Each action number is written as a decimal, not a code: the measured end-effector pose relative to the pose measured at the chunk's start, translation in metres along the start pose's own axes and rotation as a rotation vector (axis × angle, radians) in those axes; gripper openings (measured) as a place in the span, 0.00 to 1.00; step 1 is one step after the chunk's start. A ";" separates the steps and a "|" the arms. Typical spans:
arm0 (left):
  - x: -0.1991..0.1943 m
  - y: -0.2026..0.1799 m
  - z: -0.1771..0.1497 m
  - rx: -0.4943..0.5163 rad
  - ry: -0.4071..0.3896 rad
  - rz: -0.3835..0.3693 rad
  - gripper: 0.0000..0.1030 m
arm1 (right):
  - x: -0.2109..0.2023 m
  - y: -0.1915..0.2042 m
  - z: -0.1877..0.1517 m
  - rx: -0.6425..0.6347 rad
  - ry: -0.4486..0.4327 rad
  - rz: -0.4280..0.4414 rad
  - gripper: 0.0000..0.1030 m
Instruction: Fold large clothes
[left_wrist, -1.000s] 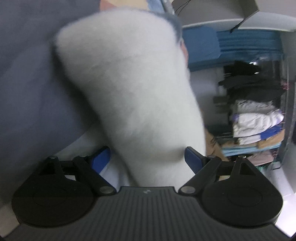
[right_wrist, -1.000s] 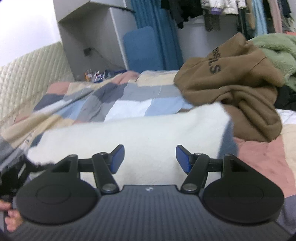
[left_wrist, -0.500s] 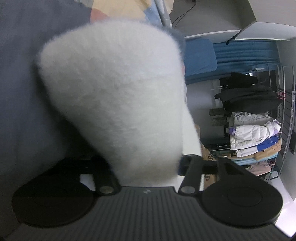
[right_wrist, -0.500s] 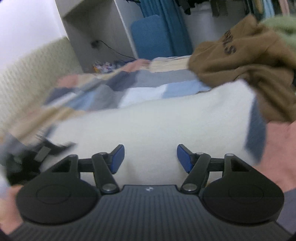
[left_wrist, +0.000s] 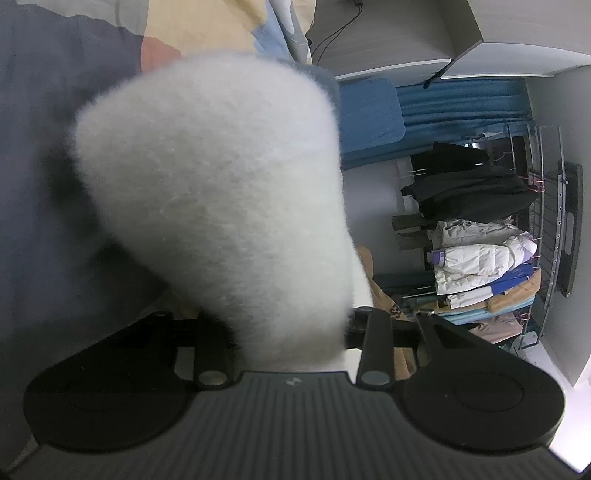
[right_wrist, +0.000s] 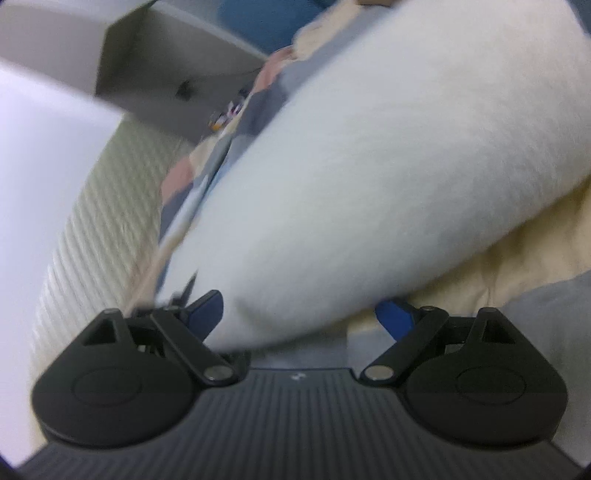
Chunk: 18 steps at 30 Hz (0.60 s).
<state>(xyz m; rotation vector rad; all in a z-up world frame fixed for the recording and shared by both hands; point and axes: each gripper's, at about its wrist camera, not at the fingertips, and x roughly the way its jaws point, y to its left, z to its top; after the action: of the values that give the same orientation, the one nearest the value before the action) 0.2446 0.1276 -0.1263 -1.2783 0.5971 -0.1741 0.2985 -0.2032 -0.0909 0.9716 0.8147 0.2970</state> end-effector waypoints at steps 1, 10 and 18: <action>-0.001 0.000 0.001 -0.004 0.001 -0.005 0.42 | 0.001 -0.007 0.004 0.044 -0.020 0.007 0.88; -0.002 0.004 0.007 -0.024 0.009 -0.018 0.42 | -0.049 -0.047 0.010 0.337 -0.278 -0.054 0.90; 0.006 0.005 0.008 -0.050 0.007 -0.004 0.42 | -0.052 -0.063 0.010 0.375 -0.313 -0.054 0.91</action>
<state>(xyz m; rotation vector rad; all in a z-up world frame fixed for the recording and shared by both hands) 0.2526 0.1328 -0.1319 -1.3279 0.6082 -0.1682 0.2630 -0.2736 -0.1147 1.3060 0.6169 -0.0600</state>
